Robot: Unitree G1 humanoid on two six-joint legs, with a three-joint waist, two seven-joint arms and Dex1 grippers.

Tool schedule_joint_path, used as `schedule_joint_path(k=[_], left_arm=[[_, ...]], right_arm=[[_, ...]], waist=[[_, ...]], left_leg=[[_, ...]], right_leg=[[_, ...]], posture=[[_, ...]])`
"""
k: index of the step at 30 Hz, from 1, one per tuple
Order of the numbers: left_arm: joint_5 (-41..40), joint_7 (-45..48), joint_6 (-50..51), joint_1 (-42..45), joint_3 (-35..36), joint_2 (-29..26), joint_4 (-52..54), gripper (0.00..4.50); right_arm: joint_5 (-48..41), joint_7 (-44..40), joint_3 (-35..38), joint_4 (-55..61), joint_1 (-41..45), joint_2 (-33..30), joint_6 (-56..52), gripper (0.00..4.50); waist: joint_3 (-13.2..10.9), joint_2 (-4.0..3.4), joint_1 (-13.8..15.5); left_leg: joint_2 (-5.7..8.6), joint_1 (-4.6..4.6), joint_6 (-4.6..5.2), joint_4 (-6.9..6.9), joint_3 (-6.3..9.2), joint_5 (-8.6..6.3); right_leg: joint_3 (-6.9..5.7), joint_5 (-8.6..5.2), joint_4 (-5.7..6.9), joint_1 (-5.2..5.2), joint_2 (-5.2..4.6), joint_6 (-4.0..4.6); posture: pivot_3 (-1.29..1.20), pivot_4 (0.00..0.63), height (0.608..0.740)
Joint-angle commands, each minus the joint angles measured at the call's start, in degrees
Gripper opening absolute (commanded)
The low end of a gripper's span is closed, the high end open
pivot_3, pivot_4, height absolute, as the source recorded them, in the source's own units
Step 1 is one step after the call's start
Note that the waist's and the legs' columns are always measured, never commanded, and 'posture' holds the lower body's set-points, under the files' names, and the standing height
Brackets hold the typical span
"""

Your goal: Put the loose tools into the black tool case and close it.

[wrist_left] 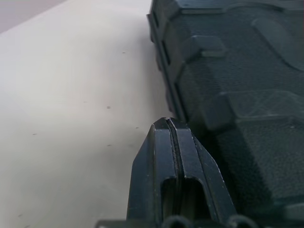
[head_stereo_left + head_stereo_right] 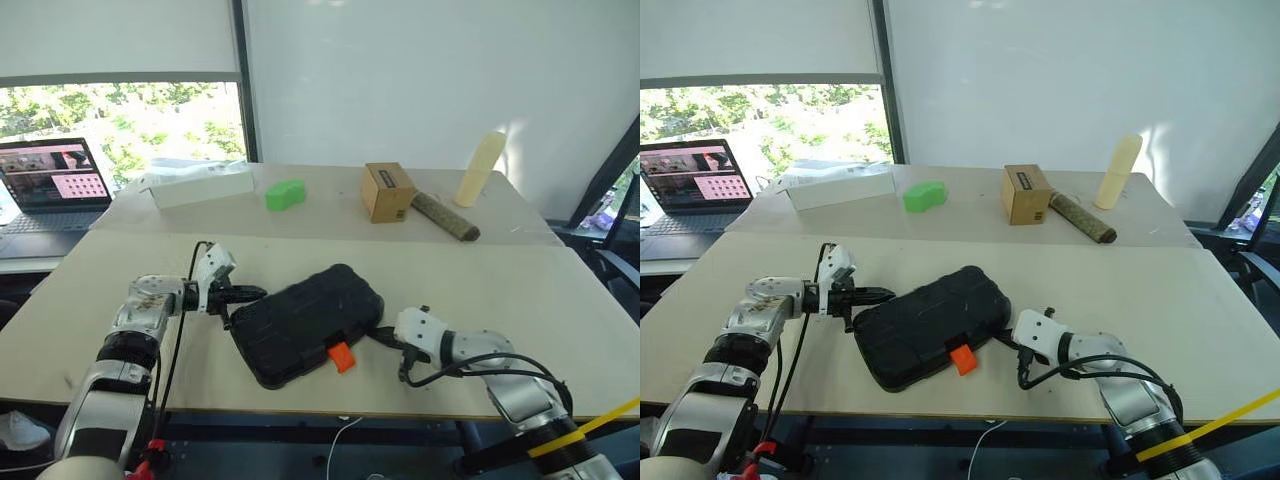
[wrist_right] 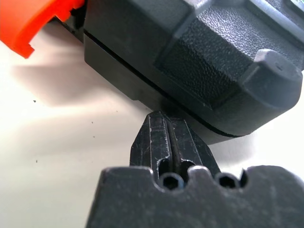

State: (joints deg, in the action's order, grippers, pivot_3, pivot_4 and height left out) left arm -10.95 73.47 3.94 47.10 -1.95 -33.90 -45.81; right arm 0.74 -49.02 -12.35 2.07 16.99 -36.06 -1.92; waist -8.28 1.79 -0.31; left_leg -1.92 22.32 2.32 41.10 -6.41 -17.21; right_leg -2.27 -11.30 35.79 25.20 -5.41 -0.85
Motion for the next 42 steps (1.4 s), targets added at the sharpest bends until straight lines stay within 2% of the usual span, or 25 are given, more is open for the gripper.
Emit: schedule_joint_path(k=[1,4,8,11,17,31,42], left_arm=[[-4.2,6.9,-0.5,3.8,2.8,-1.5,3.5,0.0],[-5.2,10.6,2.4,4.2,1.6,-1.2,8.7,0.0],[-3.9,10.4,3.0,2.3,-0.6,0.4,13.0,0.0],[-3.2,9.4,4.0,0.4,-2.1,1.4,15.4,0.0],[-1.3,6.3,3.4,-2.5,-4.1,2.1,17.6,0.0],[4.6,3.0,-3.1,-4.9,-7.6,2.7,10.6,0.0],[4.9,2.4,-3.8,-5.0,-7.9,3.4,8.9,0.0]], right_arm=[[-5.9,-3.6,5.1,11.1,-4.0,-4.1,-3.8,0.03],[-11.5,-5.1,6.2,21.4,-6.7,-5.4,-9.9,0.03],[-11.3,-3.2,4.0,25.4,-5.4,-4.3,-14.8,0.03],[-9.7,-1.8,1.8,25.3,-4.7,-3.0,-16.0,0.03],[-8.6,-0.5,-0.1,25.5,-4.5,-1.7,-16.4,0.03],[-4.6,0.4,-4.2,20.9,0.1,1.6,-15.3,0.03],[-2.1,-1.6,-6.5,18.1,-0.5,1.0,-10.9,0.03]], waist=[[0.0,-0.01,0.2],[0.0,0.0,0.2],[0.0,0.02,0.1],[0.0,0.02,0.1],[0.0,0.02,0.2],[0.0,-0.02,0.3],[0.2,-0.24,0.2]], left_leg=[[-0.01,0.01,0.0,0.01,0.01,0.0],[0.0,0.07,-0.28,0.0,0.01,0.16],[0.02,0.08,-0.26,0.01,0.05,0.14],[0.02,0.03,0.1,0.04,0.05,-0.06],[0.01,0.04,0.13,0.11,0.05,-0.08],[0.01,-0.23,0.15,0.19,0.04,-0.09],[-0.01,-0.79,0.18,0.13,0.07,-0.11]], right_leg=[[-0.01,0.0,0.0,-0.01,0.0,0.0],[0.0,-0.01,0.01,-0.05,0.02,-0.04],[0.02,-0.01,-0.04,-0.07,0.02,-0.09],[0.04,-0.01,-0.08,-0.08,0.02,-0.11],[0.05,-0.02,-0.09,-0.04,0.02,-0.09],[0.07,-0.02,0.01,-0.25,0.01,-0.08],[0.07,-0.04,0.01,-0.76,-0.01,-0.06]], posture=[[0.0,0.15,0.74],[0.0,0.15,0.74],[0.0,0.15,0.74],[0.0,0.15,0.74],[0.0,0.15,0.74],[0.0,0.15,0.74],[0.0,0.15,0.74]])
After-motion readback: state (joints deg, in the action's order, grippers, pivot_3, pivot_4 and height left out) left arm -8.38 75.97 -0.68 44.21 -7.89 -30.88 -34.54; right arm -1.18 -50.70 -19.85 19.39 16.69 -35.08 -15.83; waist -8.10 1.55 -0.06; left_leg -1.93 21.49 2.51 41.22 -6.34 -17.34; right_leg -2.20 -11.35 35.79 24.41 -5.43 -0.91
